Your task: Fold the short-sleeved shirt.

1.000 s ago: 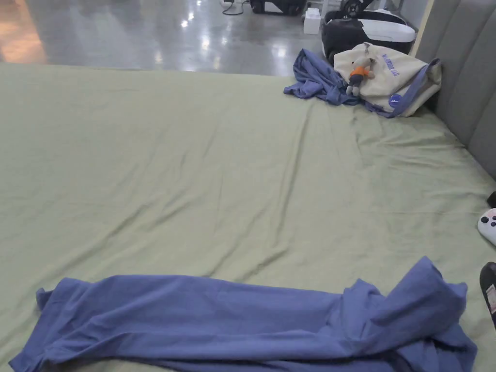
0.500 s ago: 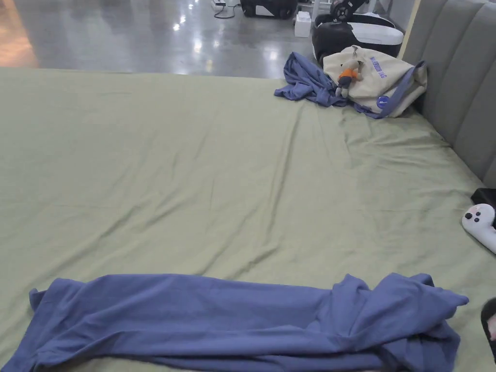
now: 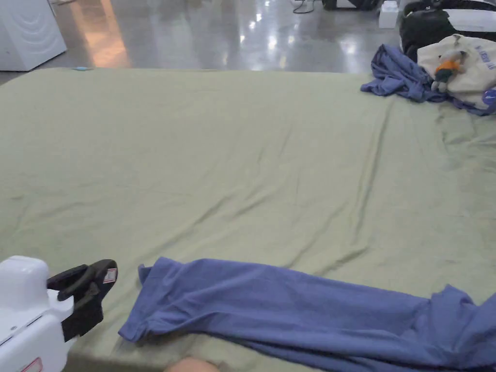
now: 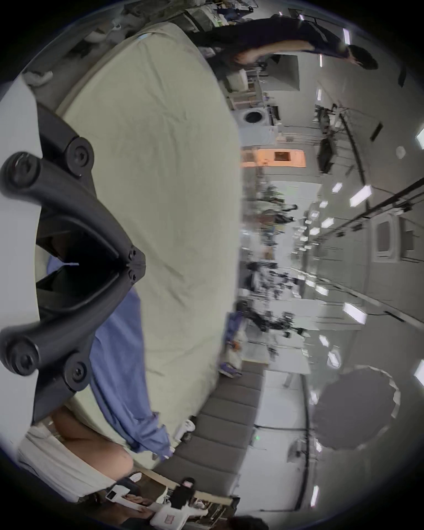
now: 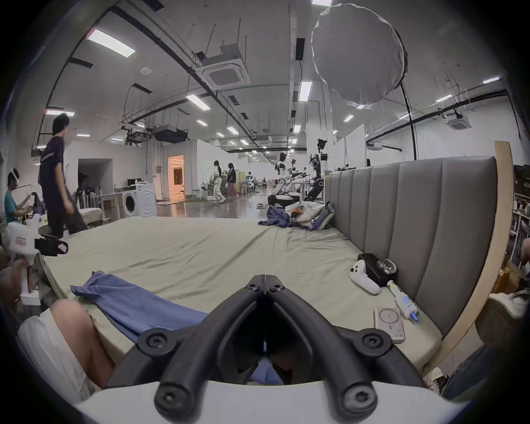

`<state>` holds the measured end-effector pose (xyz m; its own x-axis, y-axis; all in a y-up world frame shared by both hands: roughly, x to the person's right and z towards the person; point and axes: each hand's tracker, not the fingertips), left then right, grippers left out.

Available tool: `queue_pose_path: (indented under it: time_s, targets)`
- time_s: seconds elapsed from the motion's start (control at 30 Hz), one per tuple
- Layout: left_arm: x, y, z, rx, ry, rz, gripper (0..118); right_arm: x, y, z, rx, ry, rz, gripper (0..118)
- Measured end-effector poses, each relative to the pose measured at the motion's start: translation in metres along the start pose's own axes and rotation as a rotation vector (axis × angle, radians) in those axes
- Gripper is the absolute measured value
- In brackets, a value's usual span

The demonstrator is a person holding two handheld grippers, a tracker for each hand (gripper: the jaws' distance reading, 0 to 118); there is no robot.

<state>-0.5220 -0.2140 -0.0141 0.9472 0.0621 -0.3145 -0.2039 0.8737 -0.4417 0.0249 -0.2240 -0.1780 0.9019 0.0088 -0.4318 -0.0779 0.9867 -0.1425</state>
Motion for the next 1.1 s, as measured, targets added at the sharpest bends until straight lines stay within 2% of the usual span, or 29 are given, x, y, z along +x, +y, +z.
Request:
queue_pose_path:
  time_s: [0.1,0.17,0.2,0.23,0.27,0.3,0.43,0.57,0.83,0.87,0.9,0.93,0.97,1.03,1.1]
  targets:
    - [-0.032,0.004,-0.042,-0.219,-0.208,0.151,1,-0.003,0.005,-0.001,-0.011,0.018,0.016,2]
    - [-0.049,0.005,-0.072,-0.330,-0.235,0.281,2,-0.007,0.005,-0.004,-0.019,0.030,0.021,2]
    - [-0.050,0.005,-0.083,-0.366,-0.176,0.268,20,-0.005,0.007,-0.004,-0.026,0.042,0.019,2]
    - [-0.050,0.008,-0.092,-0.376,-0.059,0.182,49,-0.005,0.007,-0.005,-0.031,0.050,0.017,2]
    - [-0.047,0.009,-0.102,-0.422,-0.026,0.143,79,-0.007,0.006,-0.005,-0.033,0.050,0.018,2]
    - [-0.044,0.004,-0.104,-0.393,-0.074,0.131,87,-0.007,0.006,-0.006,-0.038,0.053,0.021,2]
    - [-0.040,0.006,-0.117,-0.487,-0.251,0.230,88,-0.006,0.004,-0.007,-0.062,0.062,0.037,2]
    - [-0.022,0.002,-0.131,-0.538,-0.186,0.126,88,-0.004,0.003,-0.008,-0.071,0.069,0.028,2]
    - [-0.015,0.008,-0.146,-0.590,-0.169,0.120,88,-0.004,-0.003,-0.011,-0.105,0.070,0.049,2]
    - [-0.012,0.009,-0.144,-0.593,-0.171,0.121,83,-0.001,-0.006,-0.012,-0.109,0.070,0.050,2]
    - [-0.008,0.009,-0.144,-0.605,-0.177,0.094,62,0.000,-0.006,-0.012,-0.111,0.068,0.048,2]
    - [-0.003,0.008,-0.143,-0.603,-0.184,0.060,34,0.002,-0.007,-0.012,-0.116,0.065,0.046,2]
    - [0.003,0.006,-0.142,-0.604,-0.160,0.036,23,0.004,-0.008,-0.013,-0.120,0.062,0.043,2]
    - [0.011,0.004,-0.144,-0.610,-0.137,-0.023,22,0.007,-0.009,-0.015,-0.129,0.048,0.035,2]
    - [0.012,0.003,-0.143,-0.596,-0.134,0.002,20,0.012,-0.010,-0.014,-0.129,0.051,0.007,2]
